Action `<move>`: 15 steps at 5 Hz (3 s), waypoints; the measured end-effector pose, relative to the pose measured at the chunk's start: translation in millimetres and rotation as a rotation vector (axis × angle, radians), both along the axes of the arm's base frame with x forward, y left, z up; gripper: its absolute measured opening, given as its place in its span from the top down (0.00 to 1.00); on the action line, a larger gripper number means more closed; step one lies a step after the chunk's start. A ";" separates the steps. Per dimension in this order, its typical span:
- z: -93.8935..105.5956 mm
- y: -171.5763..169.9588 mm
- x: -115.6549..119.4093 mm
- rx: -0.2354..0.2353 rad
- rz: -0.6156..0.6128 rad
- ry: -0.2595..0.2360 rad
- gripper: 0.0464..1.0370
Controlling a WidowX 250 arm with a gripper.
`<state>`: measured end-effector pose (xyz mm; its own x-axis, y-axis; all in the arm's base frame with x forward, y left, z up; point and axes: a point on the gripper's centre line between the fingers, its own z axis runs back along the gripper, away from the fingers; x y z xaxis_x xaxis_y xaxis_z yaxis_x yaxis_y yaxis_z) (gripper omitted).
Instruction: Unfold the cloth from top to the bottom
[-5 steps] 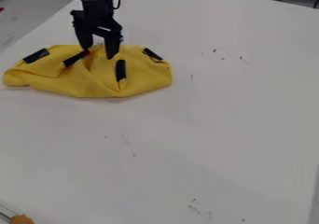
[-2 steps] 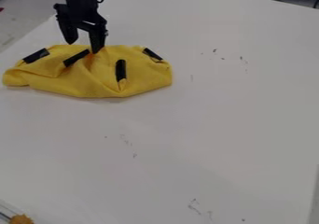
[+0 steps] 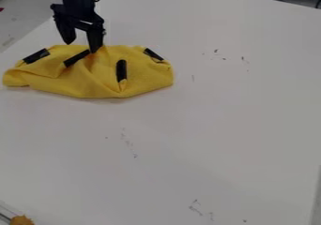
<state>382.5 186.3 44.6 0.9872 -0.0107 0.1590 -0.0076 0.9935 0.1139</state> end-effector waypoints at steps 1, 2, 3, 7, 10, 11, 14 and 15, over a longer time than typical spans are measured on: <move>0.0 -0.5 0.2 -0.003 -0.003 -0.001 0.04; -0.2 -2.4 0.5 -0.015 0.000 -0.004 0.04; -0.8 -4.0 1.2 -0.026 -0.003 -0.007 0.04; -15.9 -4.6 1.9 -0.044 -0.006 0.022 0.89; 28.9 -32.5 -11.2 0.050 -0.001 -0.010 0.99; 34.4 -45.4 -32.5 0.022 0.040 -0.037 0.99; 17.9 -82.6 -127.2 -0.050 0.078 -0.066 0.99; 2.9 -84.4 -145.8 -0.089 0.022 -0.069 0.99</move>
<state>236.6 101.9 47.5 0.9738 0.0282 0.2255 -0.0344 0.9991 0.0237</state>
